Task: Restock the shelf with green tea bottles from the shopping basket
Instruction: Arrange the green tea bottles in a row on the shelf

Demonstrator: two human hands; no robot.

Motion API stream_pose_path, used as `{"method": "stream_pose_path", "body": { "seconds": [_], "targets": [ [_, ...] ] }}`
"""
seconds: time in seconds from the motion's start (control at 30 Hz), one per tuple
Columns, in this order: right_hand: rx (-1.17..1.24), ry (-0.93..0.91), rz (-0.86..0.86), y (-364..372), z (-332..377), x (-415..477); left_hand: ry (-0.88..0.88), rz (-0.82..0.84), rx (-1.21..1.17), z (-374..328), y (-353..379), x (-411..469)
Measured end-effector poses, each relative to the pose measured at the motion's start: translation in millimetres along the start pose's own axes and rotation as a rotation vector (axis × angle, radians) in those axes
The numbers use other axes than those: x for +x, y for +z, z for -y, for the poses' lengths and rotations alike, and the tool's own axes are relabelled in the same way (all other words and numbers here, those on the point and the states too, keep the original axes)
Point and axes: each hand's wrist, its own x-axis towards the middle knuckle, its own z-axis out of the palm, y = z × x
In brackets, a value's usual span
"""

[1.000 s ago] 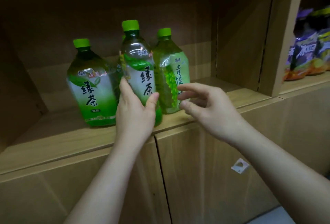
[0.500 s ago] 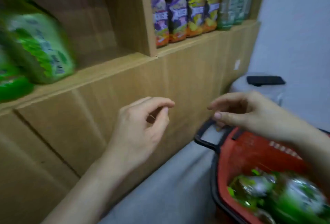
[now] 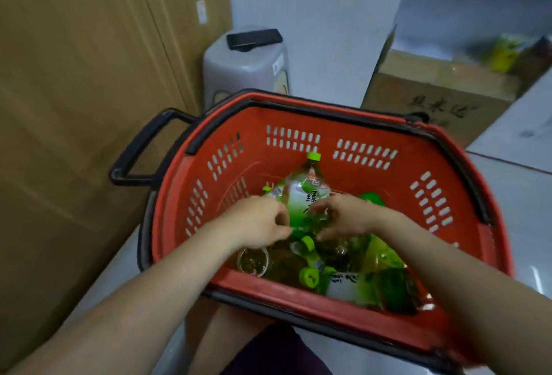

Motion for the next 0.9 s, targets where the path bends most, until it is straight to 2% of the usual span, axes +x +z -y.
{"method": "stream_pose_path", "body": {
  "seconds": [0.13,0.2,0.3,0.4,0.5,0.6,0.67,0.8,0.83,0.9],
  "targets": [
    [-0.328,-0.014,0.108,25,-11,11,-0.132,0.411,0.265,-8,29,19],
    [-0.425,0.006,0.074,33,-12,11,-0.202,0.499,0.375,-7,34,20],
    [-0.460,-0.001,-0.016,38,-12,10,-0.244,0.340,0.381,1,30,21],
    [-0.403,0.010,-0.106,27,-7,11,-0.315,0.087,0.199,14,7,9],
    [-0.059,0.012,-0.268,-11,8,1,-0.314,-0.131,-0.013,24,-27,-18],
    [0.323,-0.102,-0.394,-53,29,-18,-0.242,-0.374,-0.224,32,-56,-53],
    [0.603,-0.182,-0.386,-68,49,-31,-0.169,-0.539,-0.500,38,-67,-74],
    [0.973,-0.293,-0.411,-78,83,-34,-0.130,-0.836,-1.127,49,-77,-102],
    [1.136,-0.320,-0.401,-80,93,-32,-0.128,-0.860,-1.305,51,-77,-108],
    [1.380,-0.363,-0.357,-83,113,-28,-0.047,-0.796,-1.628,51,-73,-119]
  ]
}}
